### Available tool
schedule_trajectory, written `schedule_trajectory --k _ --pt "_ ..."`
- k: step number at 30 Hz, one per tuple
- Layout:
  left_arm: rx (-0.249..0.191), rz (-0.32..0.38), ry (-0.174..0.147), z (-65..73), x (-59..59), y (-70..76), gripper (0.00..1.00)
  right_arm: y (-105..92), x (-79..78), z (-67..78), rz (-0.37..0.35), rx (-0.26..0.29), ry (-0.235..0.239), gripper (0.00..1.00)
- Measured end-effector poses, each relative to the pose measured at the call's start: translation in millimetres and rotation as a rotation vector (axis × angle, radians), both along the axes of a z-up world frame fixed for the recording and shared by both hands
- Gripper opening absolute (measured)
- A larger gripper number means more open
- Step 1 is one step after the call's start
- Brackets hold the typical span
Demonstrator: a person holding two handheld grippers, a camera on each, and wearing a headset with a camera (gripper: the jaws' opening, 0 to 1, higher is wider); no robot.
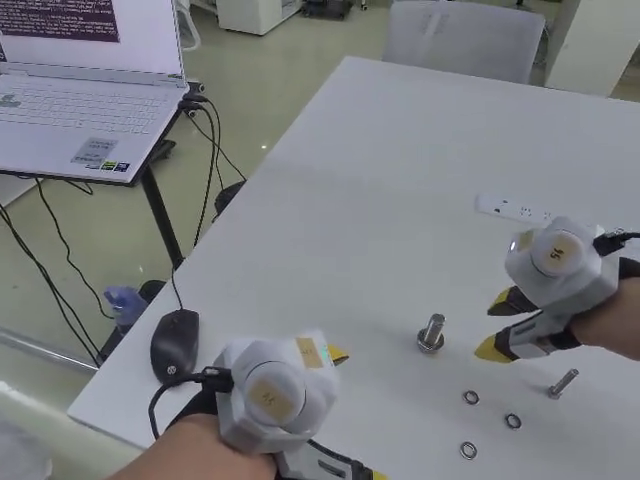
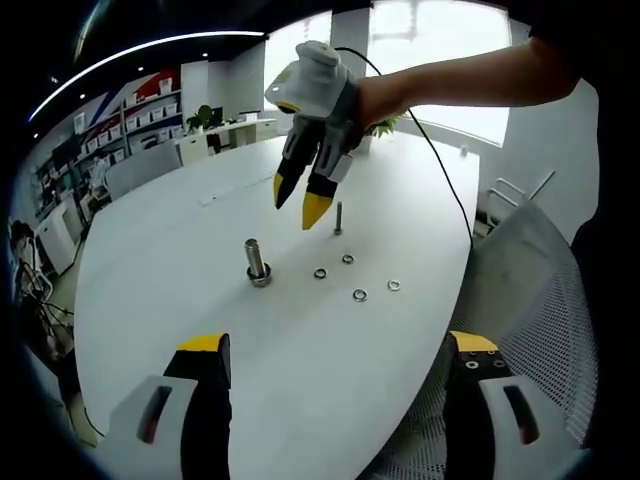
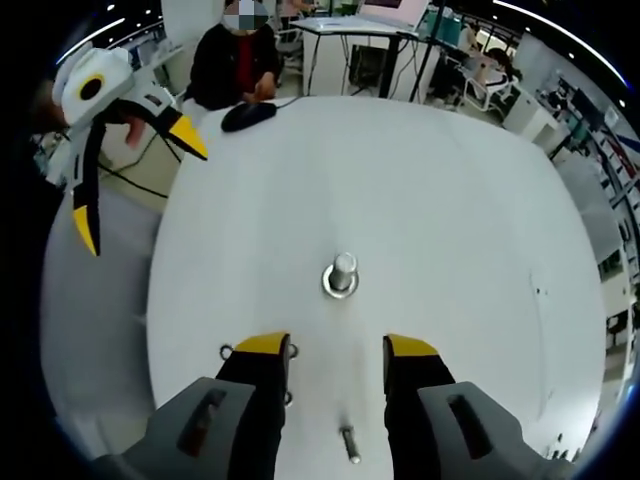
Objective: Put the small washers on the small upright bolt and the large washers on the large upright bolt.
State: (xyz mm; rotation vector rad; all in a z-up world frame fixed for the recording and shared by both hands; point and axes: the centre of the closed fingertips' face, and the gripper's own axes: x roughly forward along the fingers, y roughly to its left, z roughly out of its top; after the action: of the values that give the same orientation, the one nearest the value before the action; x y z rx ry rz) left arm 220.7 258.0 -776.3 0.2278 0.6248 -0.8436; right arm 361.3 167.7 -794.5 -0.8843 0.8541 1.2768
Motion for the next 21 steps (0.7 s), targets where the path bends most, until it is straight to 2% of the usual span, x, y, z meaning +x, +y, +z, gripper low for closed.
schedule_trajectory --k 5,7,17,21 --pt "0.001 0.005 -0.006 1.3 3.3 1.3 0.88 -16.4 -4.9 -1.7 -0.025 0.006 0.002 0.38" --pt "0.002 0.009 -0.006 1.3 4.9 2.0 0.88 -23.4 -2.2 -3.5 -0.037 0.009 0.002 0.38" --pt "0.009 0.004 -0.002 0.1 5.6 1.2 0.88 -43.3 -14.3 -5.9 -0.081 0.040 0.002 0.37" --pt "0.010 0.003 0.000 -0.1 5.8 0.6 0.87 -49.7 -24.8 -8.9 -0.093 0.053 0.008 0.37"
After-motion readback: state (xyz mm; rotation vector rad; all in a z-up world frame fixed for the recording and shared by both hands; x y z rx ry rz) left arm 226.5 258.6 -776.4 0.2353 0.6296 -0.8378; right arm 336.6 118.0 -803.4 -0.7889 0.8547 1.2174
